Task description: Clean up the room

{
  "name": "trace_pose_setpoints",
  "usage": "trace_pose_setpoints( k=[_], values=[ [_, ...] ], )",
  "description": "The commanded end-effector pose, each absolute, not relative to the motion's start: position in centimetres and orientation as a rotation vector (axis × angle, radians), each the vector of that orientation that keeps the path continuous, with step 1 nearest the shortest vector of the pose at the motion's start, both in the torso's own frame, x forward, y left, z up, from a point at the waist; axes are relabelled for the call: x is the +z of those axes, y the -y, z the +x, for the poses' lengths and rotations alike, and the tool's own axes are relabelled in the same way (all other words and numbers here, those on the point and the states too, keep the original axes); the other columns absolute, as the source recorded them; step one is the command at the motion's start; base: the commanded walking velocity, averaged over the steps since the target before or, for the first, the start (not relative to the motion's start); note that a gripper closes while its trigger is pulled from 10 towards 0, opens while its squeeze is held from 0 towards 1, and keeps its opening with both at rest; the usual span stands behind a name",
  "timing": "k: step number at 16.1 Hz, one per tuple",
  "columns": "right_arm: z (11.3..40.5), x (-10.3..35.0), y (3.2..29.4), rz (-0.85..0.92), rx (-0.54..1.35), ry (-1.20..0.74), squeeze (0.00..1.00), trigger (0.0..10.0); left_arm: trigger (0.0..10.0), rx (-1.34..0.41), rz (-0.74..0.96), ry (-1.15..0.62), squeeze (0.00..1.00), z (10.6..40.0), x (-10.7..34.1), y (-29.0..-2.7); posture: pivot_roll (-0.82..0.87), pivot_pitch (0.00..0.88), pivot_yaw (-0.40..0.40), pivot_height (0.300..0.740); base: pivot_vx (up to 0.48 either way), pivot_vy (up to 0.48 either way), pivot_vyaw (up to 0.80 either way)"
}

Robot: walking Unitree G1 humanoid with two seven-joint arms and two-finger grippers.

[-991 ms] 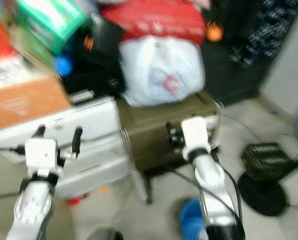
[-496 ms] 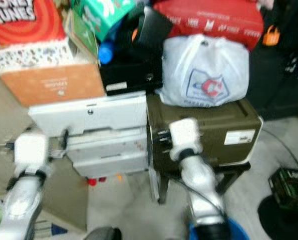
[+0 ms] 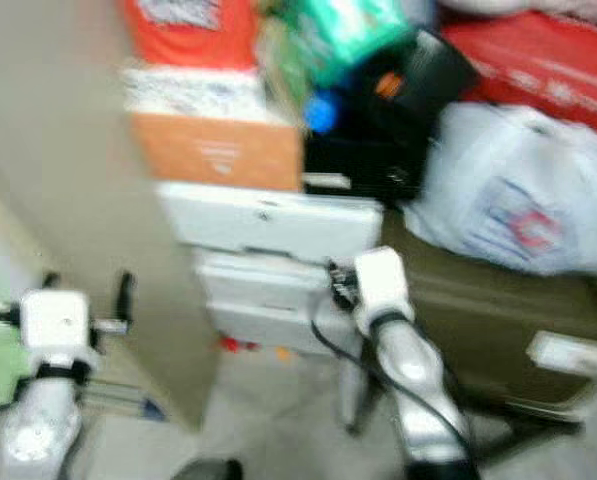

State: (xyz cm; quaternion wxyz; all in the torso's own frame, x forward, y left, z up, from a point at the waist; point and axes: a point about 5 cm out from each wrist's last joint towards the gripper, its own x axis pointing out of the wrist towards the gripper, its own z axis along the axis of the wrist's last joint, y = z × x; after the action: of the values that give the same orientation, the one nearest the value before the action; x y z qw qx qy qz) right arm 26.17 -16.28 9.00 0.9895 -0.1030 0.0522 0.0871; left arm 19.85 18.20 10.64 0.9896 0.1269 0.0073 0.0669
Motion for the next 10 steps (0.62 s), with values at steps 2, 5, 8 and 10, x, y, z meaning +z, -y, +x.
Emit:
trace_pose_setpoints(
  k=[2, 5, 8, 10],
  values=[
    [25.7, 9.4, 16.9, -0.217, 0.173, -0.097, 0.0, 10.0, 10.0, 0.144, 0.294, -0.009, 0.0, 19.8, 11.1, -18.6, -0.03, 0.0, -0.012, 0.74, 0.0, 0.0, 0.8],
    [24.1, 9.0, 18.6, -0.257, 0.173, -0.134, 0.0, 10.0, 10.0, 0.207, 0.332, -0.024, 0.0, 18.6, 10.8, -19.1, -0.04, 0.0, -0.011, 0.74, 0.0, 0.0, 0.8],
    [24.1, 9.1, 18.4, -0.266, 0.194, -0.131, 0.0, 10.0, 10.0, 0.231, 0.331, -0.031, 0.0, 18.4, 10.8, -19.5, -0.04, 0.0, -0.019, 0.74, 0.0, 0.0, 0.74],
    [24.5, 9.4, 17.9, -0.263, 0.213, -0.12, 0.0, 10.0, 10.0, 0.231, 0.333, -0.023, 0.0, 18.6, 11.0, -19.5, -0.03, 0.0, -0.025, 0.74, 0.0, 0.0, 0.8]
  ],
)
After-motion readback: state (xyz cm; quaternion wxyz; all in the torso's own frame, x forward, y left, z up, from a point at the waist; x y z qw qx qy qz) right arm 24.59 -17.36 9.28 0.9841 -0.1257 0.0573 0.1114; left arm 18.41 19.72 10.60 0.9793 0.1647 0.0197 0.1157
